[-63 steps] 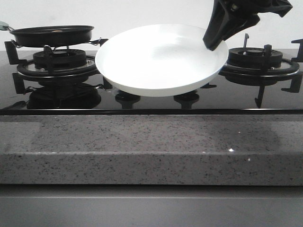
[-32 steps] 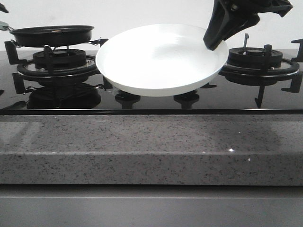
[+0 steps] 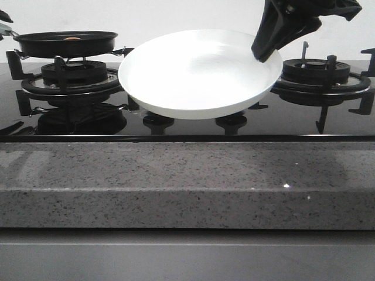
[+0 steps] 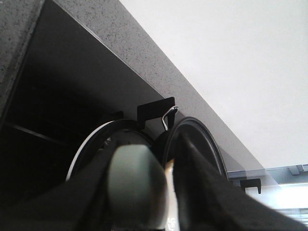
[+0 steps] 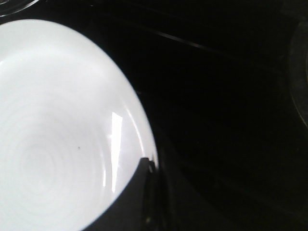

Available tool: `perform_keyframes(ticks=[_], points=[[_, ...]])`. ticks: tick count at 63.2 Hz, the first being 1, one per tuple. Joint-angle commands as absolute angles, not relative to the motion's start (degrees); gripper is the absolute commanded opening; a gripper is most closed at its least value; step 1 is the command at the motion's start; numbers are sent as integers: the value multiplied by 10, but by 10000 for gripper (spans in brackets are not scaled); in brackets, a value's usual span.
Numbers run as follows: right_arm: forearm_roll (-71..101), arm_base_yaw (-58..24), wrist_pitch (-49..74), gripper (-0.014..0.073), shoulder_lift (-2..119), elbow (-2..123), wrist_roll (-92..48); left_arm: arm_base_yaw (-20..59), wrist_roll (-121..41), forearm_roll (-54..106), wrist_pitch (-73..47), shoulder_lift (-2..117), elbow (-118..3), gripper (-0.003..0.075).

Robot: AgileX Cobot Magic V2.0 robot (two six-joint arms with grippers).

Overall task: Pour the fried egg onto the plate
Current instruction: 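Grasp the green handle of the black frying pan with the left gripper, then lift the pan and tip it over the held plate with the left gripper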

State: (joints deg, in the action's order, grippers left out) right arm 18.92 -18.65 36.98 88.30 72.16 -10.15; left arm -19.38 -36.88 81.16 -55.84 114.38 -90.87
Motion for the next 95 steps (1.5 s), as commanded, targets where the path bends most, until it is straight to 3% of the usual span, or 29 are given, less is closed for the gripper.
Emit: perform_keyframes(ticks=[1, 14, 56, 71, 95], points=[[204, -187, 339, -117, 862, 737, -106, -196, -373, 858, -586, 1112, -927, 141], [204, -187, 339, -117, 862, 737, -106, -196, -373, 867, -613, 1106, -927, -22], [204, -187, 339, -117, 862, 737, -106, -168, -453, 900, -662, 933, -893, -20], [204, -187, 339, -117, 862, 737, -106, -100, -498, 838, -627, 850, -856, -20], [204, -187, 339, -117, 862, 737, -106, 85, -507, 631, -437, 762, -856, -20]])
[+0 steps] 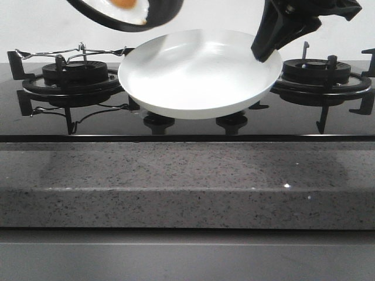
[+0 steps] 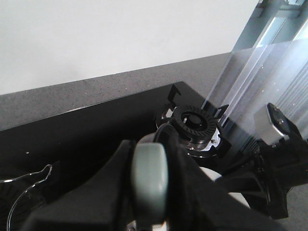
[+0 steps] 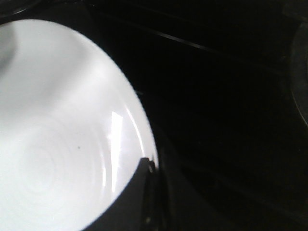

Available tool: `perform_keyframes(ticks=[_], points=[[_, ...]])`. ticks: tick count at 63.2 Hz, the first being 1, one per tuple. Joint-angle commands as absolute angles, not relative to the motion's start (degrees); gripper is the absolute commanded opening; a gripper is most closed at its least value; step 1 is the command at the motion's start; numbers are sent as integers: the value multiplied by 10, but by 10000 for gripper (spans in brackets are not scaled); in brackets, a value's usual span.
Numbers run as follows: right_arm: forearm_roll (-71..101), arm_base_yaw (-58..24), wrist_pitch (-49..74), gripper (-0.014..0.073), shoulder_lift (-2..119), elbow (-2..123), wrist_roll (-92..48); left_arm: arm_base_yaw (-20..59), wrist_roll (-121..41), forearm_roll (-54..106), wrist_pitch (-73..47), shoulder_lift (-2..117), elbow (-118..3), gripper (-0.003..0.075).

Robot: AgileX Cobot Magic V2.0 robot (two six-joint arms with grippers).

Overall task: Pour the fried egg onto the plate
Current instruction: 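Lift the pan and tip it over the held plate with the left gripper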

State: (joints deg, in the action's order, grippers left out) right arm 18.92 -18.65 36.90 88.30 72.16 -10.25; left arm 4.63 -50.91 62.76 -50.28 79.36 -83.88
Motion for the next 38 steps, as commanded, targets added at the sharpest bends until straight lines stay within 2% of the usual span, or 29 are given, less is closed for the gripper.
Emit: perform_keyframes(ticks=[1, 22, 38], points=[[204, -187, 339, -117, 862, 737, -106, 92, -507, 625, -429, 762, -856, -20], [204, -187, 339, -117, 862, 737, -106, 245, -508, 474, -283, 757, -856, -20], [204, -187, 339, -117, 862, 737, -106, 327, -508, 345, -211, 757, -856, -20]])
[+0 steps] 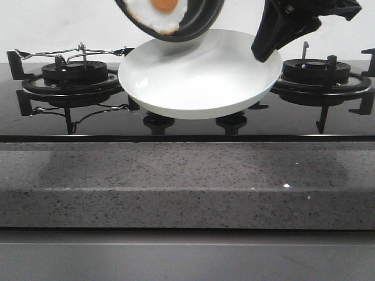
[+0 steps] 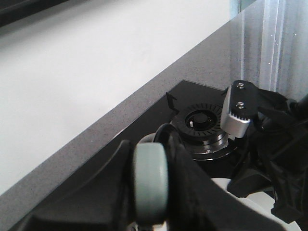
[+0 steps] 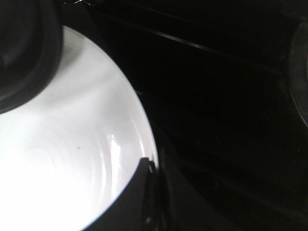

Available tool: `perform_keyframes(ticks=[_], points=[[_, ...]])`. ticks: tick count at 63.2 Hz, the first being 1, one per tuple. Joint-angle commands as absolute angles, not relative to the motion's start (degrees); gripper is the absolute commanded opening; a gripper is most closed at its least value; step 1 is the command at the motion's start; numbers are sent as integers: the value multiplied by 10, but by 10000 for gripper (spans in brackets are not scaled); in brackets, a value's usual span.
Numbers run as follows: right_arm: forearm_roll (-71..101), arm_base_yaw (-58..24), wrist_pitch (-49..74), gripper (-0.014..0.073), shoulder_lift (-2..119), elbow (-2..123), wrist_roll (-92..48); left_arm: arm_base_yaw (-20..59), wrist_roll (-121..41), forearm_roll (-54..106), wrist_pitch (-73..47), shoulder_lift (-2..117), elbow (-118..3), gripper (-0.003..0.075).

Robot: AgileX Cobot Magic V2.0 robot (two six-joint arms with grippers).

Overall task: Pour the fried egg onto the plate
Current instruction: 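Lift the pan and tip it over the held plate with the left gripper, then return the empty pan onto its burner with the left gripper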

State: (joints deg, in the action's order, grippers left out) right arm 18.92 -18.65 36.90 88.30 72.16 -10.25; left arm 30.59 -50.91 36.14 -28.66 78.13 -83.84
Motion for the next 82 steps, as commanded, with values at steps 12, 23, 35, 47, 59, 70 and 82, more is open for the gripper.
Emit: perform_keyframes(ticks=[12, 23, 35, 47, 59, 70, 82], points=[[204, -187, 339, -117, 862, 737, -106, 333, -508, 336, -208, 757, -856, -20], [204, -187, 339, -117, 862, 737, -106, 333, -508, 336, -208, 757, -856, -20], [204, -187, 339, -117, 862, 737, -106, 333, -508, 335, -209, 757, -856, -20], [204, -187, 339, -117, 862, 737, -106, 332, -508, 329, -209, 757, -856, -20], [204, -187, 339, -117, 862, 737, -106, 306, -468, 334, -214, 757, -858, -20], [204, -187, 339, -117, 862, 737, -106, 221, -445, 394, -238, 757, -858, -20], [204, -187, 339, -117, 862, 737, -106, 72, -445, 553, -294, 759, -858, -20]])
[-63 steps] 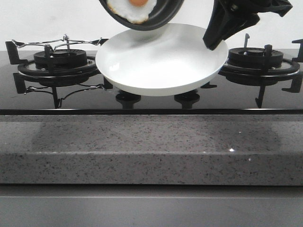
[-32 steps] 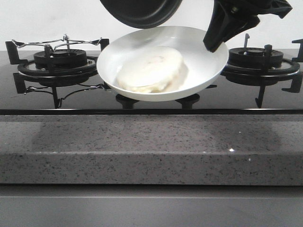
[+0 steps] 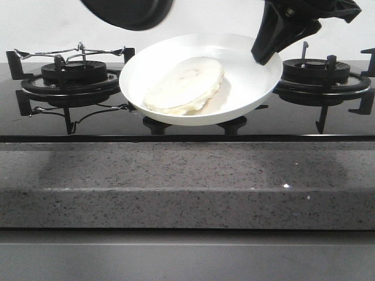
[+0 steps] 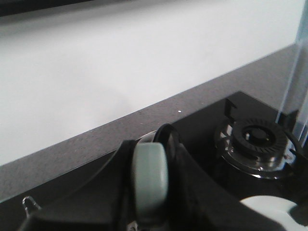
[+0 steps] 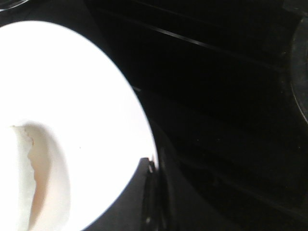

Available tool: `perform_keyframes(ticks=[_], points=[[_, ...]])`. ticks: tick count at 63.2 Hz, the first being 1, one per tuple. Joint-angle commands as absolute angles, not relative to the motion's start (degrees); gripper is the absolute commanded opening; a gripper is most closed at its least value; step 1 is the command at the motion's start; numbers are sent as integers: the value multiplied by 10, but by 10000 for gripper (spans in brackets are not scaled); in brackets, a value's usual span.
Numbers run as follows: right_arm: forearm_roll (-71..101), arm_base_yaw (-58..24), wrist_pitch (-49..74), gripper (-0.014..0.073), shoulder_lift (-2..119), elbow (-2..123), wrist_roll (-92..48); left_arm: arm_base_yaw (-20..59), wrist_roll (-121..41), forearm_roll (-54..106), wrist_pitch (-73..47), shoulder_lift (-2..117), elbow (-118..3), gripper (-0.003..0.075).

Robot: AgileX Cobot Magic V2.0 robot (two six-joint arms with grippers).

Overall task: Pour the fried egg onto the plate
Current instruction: 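Return the empty pan onto its burner with the left gripper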

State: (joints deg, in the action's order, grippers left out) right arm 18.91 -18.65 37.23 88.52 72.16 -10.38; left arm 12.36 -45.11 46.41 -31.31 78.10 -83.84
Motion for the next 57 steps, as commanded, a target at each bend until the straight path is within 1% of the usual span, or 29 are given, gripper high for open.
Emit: perform_keyframes(ticks=[1, 7, 14, 23, 31, 43, 57], points=[[204, -187, 339, -117, 862, 737, -106, 60, -445, 567, -300, 760, -858, -20], [204, -187, 339, -117, 862, 737, -106, -16, -445, 655, -345, 773, -858, -20], [204, -187, 339, -117, 862, 737, -106, -104, -445, 756, -432, 808, -858, -20], [204, -187, 339, -117, 862, 737, -106, -167, -445, 872, -522, 869, -858, -20], [204, -187, 339, -117, 862, 737, -106, -189, -445, 933, -562, 920, -858, -20], [204, -187, 339, -117, 862, 737, -106, -194, -444, 971, -578, 994, -858, -20], [204, -187, 339, -117, 862, 737, -106, -194, -442, 1008, -585, 1048, -858, -20]])
